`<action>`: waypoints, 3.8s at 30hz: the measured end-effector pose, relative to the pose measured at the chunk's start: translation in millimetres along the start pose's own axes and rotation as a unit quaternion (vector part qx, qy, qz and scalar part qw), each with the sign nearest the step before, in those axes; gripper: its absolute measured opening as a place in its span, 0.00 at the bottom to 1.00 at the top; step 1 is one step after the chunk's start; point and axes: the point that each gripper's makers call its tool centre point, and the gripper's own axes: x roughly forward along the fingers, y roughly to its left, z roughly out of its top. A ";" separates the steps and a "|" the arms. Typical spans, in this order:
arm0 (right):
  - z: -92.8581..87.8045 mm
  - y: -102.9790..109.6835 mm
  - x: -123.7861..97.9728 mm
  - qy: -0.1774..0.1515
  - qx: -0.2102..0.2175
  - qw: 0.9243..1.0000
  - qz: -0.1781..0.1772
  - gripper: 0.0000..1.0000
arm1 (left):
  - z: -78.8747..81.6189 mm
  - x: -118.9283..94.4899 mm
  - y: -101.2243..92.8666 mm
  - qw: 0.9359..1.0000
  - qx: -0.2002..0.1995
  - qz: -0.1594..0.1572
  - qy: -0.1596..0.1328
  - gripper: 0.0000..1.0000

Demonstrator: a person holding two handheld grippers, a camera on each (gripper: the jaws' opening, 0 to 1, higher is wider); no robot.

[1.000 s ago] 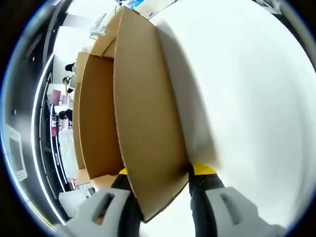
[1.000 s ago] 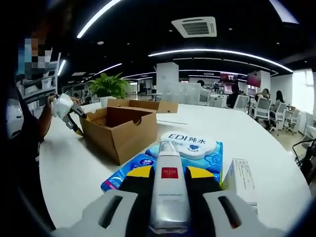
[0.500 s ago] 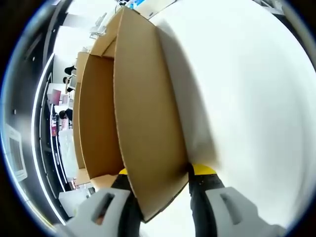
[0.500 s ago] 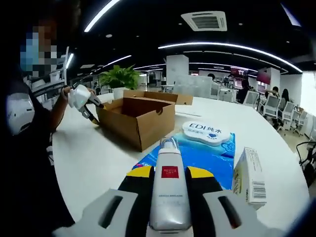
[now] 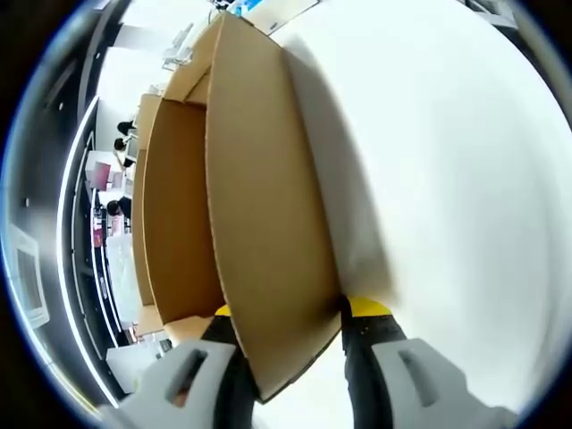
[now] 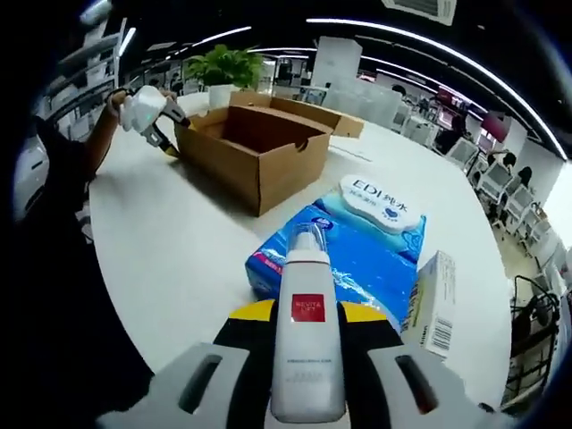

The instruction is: Operate the shoe box by opening the lid, removing the specified soft item, and placing it in the target area until the item is outside and the box remains undamaged.

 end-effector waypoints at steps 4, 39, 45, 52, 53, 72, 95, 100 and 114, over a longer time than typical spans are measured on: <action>0.2 12.8 -1.7 0.014 -0.046 0.998 0.026 0.25 | 0.2 0.2 0.3 1.000 0.002 0.000 -0.001 0.34; -45.3 36.9 4.5 0.147 -0.202 0.959 0.132 0.25 | 1.4 -0.1 -1.9 1.000 0.003 0.001 -0.001 0.34; -45.9 35.9 5.8 0.152 -0.201 0.959 0.131 0.25 | 1.0 -0.4 -2.1 1.000 0.003 0.001 0.000 0.34; -48.4 36.1 5.4 0.159 -0.195 0.959 0.130 0.26 | 0.6 -0.6 -2.3 1.000 0.002 0.002 0.000 0.34; -48.3 36.3 5.4 0.158 -0.196 0.959 0.131 0.25 | 0.6 -0.7 -2.3 1.000 0.002 0.002 0.000 0.34; -48.8 29.6 -4.0 0.186 -0.199 0.955 0.116 0.26 | 0.4 -1.0 -2.0 1.000 0.004 0.002 -0.001 0.34; -47.0 20.7 4.2 0.213 -0.310 0.914 0.154 0.18 | 0.5 -0.7 -1.6 1.000 0.003 0.001 0.000 0.34; -47.0 21.8 6.3 0.208 -0.397 0.877 0.173 0.19 | 0.6 -1.4 -2.4 1.000 0.002 0.002 0.001 0.34; -48.1 16.8 9.8 0.208 -0.396 0.878 0.170 0.19 | 0.2 -1.8 -2.7 1.000 0.000 0.002 0.002 0.34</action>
